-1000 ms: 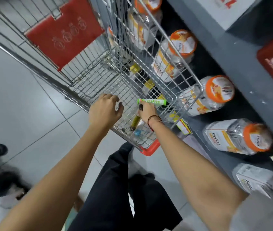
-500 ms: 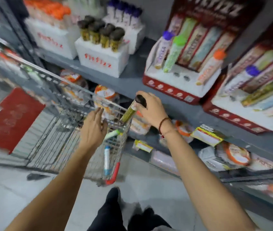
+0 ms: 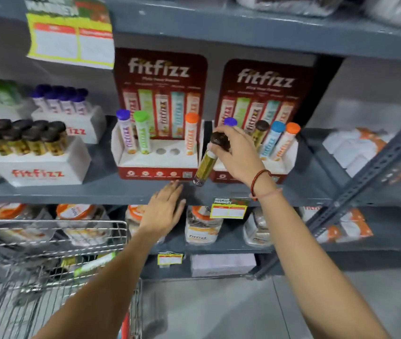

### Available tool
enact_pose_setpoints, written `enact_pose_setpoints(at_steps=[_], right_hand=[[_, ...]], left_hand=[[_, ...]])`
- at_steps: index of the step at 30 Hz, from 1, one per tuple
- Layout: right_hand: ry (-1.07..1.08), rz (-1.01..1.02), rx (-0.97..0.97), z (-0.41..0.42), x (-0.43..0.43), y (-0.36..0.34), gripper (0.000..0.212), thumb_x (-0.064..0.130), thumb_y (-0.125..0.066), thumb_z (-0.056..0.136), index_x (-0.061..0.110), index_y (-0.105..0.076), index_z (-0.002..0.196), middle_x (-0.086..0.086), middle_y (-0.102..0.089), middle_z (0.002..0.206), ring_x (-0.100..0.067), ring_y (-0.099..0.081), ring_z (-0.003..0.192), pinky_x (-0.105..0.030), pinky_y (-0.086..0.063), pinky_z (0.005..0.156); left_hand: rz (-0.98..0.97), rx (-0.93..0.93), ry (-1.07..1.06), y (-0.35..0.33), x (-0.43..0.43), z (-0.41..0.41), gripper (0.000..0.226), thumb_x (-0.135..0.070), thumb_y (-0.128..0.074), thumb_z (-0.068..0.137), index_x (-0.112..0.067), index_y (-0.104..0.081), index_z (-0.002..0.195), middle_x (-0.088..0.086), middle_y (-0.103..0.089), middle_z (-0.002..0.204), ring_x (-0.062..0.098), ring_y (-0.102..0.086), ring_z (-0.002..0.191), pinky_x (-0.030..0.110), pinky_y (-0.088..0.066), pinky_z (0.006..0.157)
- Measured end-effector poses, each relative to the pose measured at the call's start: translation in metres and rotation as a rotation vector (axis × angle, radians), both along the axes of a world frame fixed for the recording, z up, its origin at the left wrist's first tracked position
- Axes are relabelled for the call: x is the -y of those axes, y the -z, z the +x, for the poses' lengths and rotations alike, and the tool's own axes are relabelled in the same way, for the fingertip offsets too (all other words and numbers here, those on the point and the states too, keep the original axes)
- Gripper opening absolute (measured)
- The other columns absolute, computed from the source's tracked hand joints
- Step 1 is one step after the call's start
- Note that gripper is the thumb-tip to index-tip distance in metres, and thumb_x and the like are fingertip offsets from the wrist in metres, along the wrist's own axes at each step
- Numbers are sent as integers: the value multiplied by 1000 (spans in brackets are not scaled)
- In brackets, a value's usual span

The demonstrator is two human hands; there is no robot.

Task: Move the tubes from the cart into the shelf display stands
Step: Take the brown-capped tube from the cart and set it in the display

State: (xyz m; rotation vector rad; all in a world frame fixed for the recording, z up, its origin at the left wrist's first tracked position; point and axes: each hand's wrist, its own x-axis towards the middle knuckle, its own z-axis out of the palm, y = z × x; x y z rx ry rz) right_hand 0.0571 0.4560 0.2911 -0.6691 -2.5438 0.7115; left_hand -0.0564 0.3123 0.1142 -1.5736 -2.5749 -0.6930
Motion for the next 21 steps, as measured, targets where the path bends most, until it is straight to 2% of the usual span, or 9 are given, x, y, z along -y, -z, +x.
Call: enact_pose_setpoints(at_steps=[4, 9, 12, 15, 18, 21], right_hand=[[70, -11, -8, 9, -16, -4, 35, 28, -63, 87, 9, -59, 115, -13, -60, 117, -27, -50, 114, -29, -38, 93], [72, -29, -26, 14, -25, -8, 34, 23, -66, 85, 14, -59, 117, -14, -62, 117, -29, -54, 112, -34, -42, 97], [44, -88, -23, 16, -28, -12, 31, 16, -68, 83, 12, -64, 113, -13, -64, 112, -33, -62, 99, -45, -49, 95], [41, -136, -1, 17, -29, -16, 31, 8, -68, 79, 11, -65, 110, -10, -66, 107, -33, -66, 94, -42, -52, 93], [20, -203, 25, 17, -29, -18, 34, 0, -66, 76, 10, -64, 109, -9, -65, 99, -29, -68, 87, -34, -57, 83], [19, -159, 67, 13, -29, -19, 33, 4, -68, 72, 12, -66, 104, -5, -65, 91, -22, -62, 81, -27, -52, 80]], left_hand=[[-90, -61, 44, 12, -5, 10, 69, -48, -13, 97, 1, -50, 128, 18, -52, 133, 31, -46, 124, 42, -22, 106], [-100, -60, 43, 13, -5, 10, 70, -50, -13, 97, 0, -49, 131, 17, -48, 136, 30, -42, 127, 41, -18, 108], [-104, -70, 50, 11, -4, 9, 69, -50, -13, 97, 0, -49, 130, 16, -48, 136, 30, -43, 126, 40, -18, 107], [-114, -70, 45, 12, -5, 10, 70, -50, -13, 97, -1, -48, 131, 15, -48, 137, 28, -42, 127, 39, -17, 108], [-115, -75, 41, 13, -5, 9, 71, -51, -12, 96, -2, -48, 132, 14, -48, 137, 27, -41, 128, 38, -16, 109], [-104, -86, 35, 15, -5, 8, 72, -52, -10, 96, -3, -47, 133, 13, -47, 138, 25, -39, 129, 40, -19, 109]])
